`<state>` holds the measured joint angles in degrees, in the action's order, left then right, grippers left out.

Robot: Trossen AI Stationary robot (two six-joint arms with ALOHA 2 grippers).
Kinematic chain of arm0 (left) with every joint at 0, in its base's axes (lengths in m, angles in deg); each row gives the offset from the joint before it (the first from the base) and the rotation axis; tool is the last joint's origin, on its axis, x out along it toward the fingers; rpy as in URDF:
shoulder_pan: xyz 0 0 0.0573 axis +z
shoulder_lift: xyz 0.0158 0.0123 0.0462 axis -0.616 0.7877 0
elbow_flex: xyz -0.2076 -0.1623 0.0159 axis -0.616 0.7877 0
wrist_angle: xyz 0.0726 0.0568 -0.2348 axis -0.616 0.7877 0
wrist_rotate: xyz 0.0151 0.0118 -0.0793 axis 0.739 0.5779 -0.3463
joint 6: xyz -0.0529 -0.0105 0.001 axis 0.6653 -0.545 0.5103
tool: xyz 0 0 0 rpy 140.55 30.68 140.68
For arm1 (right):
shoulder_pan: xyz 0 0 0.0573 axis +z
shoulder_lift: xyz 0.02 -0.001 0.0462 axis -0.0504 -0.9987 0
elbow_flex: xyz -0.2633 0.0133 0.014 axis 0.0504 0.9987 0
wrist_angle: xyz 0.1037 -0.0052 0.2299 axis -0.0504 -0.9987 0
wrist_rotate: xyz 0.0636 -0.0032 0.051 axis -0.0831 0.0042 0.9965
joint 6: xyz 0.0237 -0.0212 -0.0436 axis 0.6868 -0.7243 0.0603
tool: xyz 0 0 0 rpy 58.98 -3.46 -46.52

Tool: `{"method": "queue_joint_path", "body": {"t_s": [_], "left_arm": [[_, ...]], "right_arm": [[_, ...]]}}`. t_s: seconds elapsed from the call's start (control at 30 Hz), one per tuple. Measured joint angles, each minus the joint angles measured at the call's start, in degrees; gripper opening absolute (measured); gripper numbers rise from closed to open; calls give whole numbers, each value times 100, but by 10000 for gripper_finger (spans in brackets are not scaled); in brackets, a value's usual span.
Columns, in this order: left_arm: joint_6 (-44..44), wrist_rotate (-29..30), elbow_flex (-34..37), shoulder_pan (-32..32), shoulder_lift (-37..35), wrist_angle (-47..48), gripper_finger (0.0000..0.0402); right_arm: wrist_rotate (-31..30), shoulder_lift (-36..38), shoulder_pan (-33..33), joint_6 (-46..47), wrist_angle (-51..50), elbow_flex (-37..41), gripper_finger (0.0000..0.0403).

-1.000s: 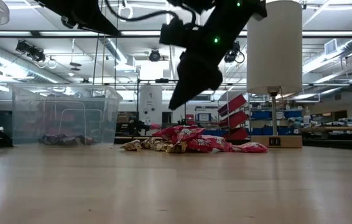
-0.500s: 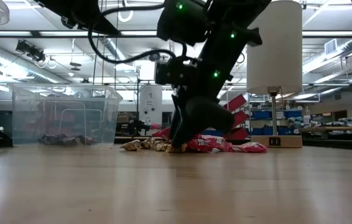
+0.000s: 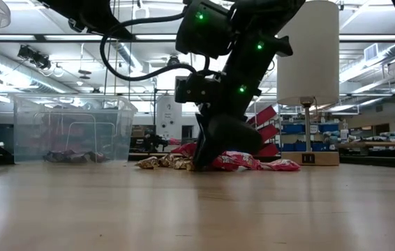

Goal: Sort candy
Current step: Put the gold chocolate into the bottom right transparent bin

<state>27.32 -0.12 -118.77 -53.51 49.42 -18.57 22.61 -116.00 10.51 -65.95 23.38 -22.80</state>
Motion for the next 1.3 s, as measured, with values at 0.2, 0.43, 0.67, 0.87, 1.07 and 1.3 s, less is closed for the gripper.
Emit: {"method": "queue_joint_path", "body": {"t_s": [0.2,0.43,0.67,0.87,1.07,1.3], "left_arm": [[2,0,0,0,0,0,82],[17,0,0,0,0,0,82],[-59,2,0,0,0,1,82],[-96,2,0,0,0,1,82],[-163,2,0,0,0,2,82],[-162,2,0,0,0,0,82]], "right_arm": [[-30,0,7,6,1,0,10],[-50,181,136,56,-8,0,3],[-51,833,212,337,-397,0,1],[551,1796,239,1099,-1504,0,0],[998,2870,514,1897,-2965,0,0],[1460,4066,922,3892,-4406,-2,0]]}}
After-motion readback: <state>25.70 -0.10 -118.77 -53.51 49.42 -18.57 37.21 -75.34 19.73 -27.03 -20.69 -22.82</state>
